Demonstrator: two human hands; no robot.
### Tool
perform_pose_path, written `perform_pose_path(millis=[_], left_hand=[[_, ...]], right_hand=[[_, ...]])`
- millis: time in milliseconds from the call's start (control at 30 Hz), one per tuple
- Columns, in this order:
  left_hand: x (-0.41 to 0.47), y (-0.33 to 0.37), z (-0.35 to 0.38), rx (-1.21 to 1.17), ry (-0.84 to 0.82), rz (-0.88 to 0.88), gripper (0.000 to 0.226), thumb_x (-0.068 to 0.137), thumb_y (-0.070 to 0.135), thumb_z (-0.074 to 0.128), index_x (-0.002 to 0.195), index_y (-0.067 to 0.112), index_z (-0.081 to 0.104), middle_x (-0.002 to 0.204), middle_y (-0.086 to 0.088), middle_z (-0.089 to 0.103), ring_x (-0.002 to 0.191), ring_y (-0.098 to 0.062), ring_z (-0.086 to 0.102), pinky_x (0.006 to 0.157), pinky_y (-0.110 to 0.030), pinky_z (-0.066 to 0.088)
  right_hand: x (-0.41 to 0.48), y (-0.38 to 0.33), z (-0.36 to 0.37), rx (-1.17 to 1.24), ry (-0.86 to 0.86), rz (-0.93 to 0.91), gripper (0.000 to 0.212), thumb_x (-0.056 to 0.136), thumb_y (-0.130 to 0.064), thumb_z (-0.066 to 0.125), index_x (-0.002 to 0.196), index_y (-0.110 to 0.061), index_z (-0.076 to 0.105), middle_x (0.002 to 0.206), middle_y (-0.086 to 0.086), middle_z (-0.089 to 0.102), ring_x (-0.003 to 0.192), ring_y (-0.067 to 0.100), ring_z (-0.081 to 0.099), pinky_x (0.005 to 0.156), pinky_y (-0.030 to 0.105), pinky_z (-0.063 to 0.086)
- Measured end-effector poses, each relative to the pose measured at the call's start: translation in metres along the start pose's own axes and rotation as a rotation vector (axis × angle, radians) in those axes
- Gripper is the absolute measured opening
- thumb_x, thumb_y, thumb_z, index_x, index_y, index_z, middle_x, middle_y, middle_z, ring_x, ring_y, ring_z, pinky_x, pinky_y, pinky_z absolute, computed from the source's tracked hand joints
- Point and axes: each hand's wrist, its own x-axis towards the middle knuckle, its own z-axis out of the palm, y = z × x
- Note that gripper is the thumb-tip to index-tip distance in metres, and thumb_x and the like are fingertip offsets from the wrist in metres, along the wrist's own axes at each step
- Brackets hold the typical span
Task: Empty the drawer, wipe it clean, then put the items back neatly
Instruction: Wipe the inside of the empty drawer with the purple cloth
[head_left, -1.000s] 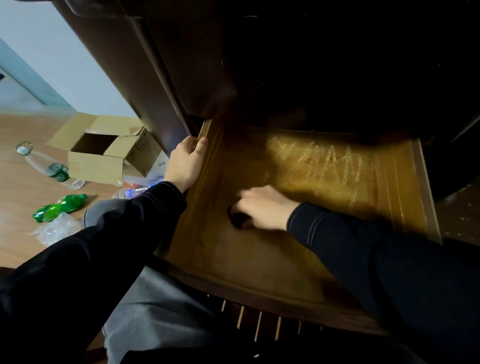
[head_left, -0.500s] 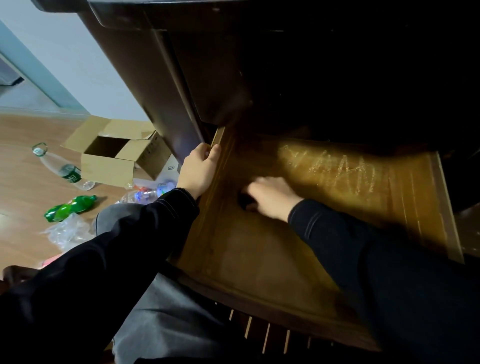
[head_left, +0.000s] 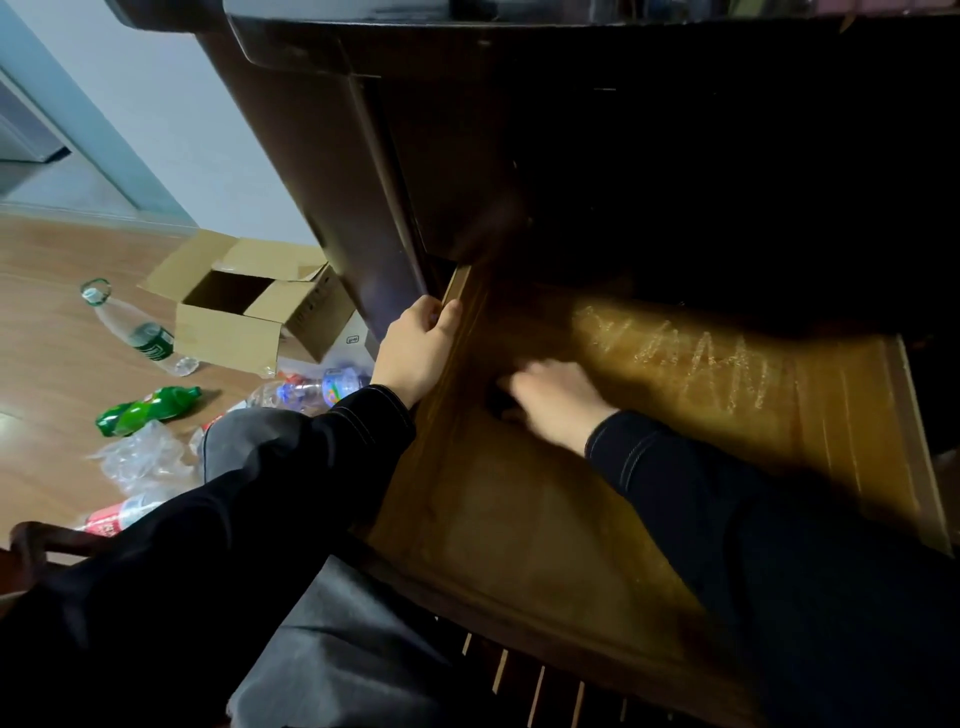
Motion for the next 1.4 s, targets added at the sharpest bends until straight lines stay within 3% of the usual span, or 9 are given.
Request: perform_pose_path(millis=[100, 300, 567, 767, 900, 967, 1100, 1267, 1400], left_hand=[[-0.001, 0.001, 0.001, 0.003, -0.003, 0.003, 0.039, 0.100, 0.054, 0.042, 0.103, 0.018, 0.059, 0.094, -0.004, 0.064, 0.093, -0.030, 0.061, 0.075, -0.036, 0.041], [-0.003, 0.001, 0.001, -0.003, 0.003, 0.006, 0.039, 0.102, 0.052, 0.041, 0.105, 0.018, 0.060, 0.094, 0.001, 0.065, 0.091, -0.022, 0.060, 0.076, -0.035, 0.041], [-0.009, 0.006, -0.002, 0.067, 0.064, 0.053, 0.034, 0.100, 0.048, 0.043, 0.107, 0.019, 0.061, 0.095, 0.005, 0.064, 0.087, -0.017, 0.058, 0.073, -0.030, 0.038], [-0.014, 0.009, 0.000, 0.167, 0.156, 0.212, 0.029, 0.099, 0.033, 0.048, 0.124, 0.019, 0.054, 0.117, -0.003, 0.064, 0.104, -0.026, 0.062, 0.075, -0.030, 0.037], [-0.018, 0.010, 0.002, 0.311, 0.153, 0.338, 0.046, 0.101, 0.022, 0.045, 0.146, 0.017, 0.040, 0.123, -0.005, 0.058, 0.098, -0.032, 0.063, 0.074, -0.039, 0.048], [-0.018, 0.011, 0.003, 0.376, 0.146, 0.337, 0.053, 0.098, 0.018, 0.046, 0.150, 0.015, 0.037, 0.121, -0.007, 0.058, 0.094, -0.036, 0.064, 0.069, -0.040, 0.047], [-0.018, 0.011, 0.003, 0.379, 0.146, 0.311, 0.055, 0.098, 0.018, 0.047, 0.152, 0.016, 0.035, 0.120, -0.007, 0.058, 0.093, -0.035, 0.064, 0.066, -0.042, 0.050], [-0.020, 0.015, -0.001, 0.354, 0.137, 0.286, 0.053, 0.099, 0.020, 0.046, 0.151, 0.017, 0.036, 0.117, -0.004, 0.057, 0.089, -0.031, 0.064, 0.065, -0.039, 0.051], [-0.023, 0.020, -0.003, 0.404, 0.105, 0.263, 0.058, 0.095, 0.016, 0.048, 0.151, 0.015, 0.034, 0.116, -0.004, 0.055, 0.087, -0.031, 0.063, 0.061, -0.036, 0.045]], right_hand=[[0.002, -0.004, -0.002, -0.025, 0.023, 0.058, 0.038, 0.098, -0.011, 0.059, 0.135, -0.019, 0.059, 0.137, 0.012, 0.055, 0.117, 0.034, 0.059, 0.090, 0.043, 0.051], [-0.081, -0.056, 0.029, 0.030, -0.138, -0.548, 0.038, 0.091, -0.003, 0.060, 0.126, -0.019, 0.064, 0.119, 0.009, 0.062, 0.091, 0.033, 0.066, 0.058, 0.035, 0.047], [-0.017, 0.033, 0.004, 0.020, 0.019, 0.099, 0.027, 0.098, -0.024, 0.062, 0.124, -0.020, 0.063, 0.122, 0.002, 0.056, 0.111, 0.030, 0.062, 0.087, 0.041, 0.055], [-0.065, -0.022, 0.023, -0.005, -0.049, -0.196, 0.041, 0.090, 0.001, 0.058, 0.127, -0.014, 0.063, 0.126, 0.012, 0.058, 0.104, 0.035, 0.059, 0.071, 0.042, 0.051], [-0.091, -0.035, 0.026, -0.073, -0.119, -0.373, 0.038, 0.086, -0.004, 0.066, 0.122, -0.017, 0.066, 0.119, 0.010, 0.065, 0.090, 0.028, 0.061, 0.054, 0.033, 0.037], [-0.079, -0.024, 0.024, -0.079, -0.081, -0.323, 0.040, 0.088, -0.005, 0.064, 0.126, -0.020, 0.065, 0.121, 0.008, 0.064, 0.092, 0.027, 0.062, 0.056, 0.034, 0.046], [-0.016, 0.023, 0.019, -0.102, -0.003, 0.045, 0.049, 0.099, -0.014, 0.057, 0.146, -0.026, 0.048, 0.144, 0.008, 0.050, 0.126, 0.033, 0.053, 0.093, 0.044, 0.053], [0.052, 0.077, -0.002, -0.082, 0.058, 0.348, 0.037, 0.098, -0.004, 0.052, 0.134, -0.016, 0.053, 0.129, 0.007, 0.060, 0.116, 0.031, 0.062, 0.080, 0.039, 0.050], [0.049, 0.060, -0.011, -0.219, 0.031, 0.316, 0.035, 0.096, 0.000, 0.051, 0.129, -0.014, 0.054, 0.128, 0.010, 0.059, 0.112, 0.030, 0.062, 0.080, 0.038, 0.050]])
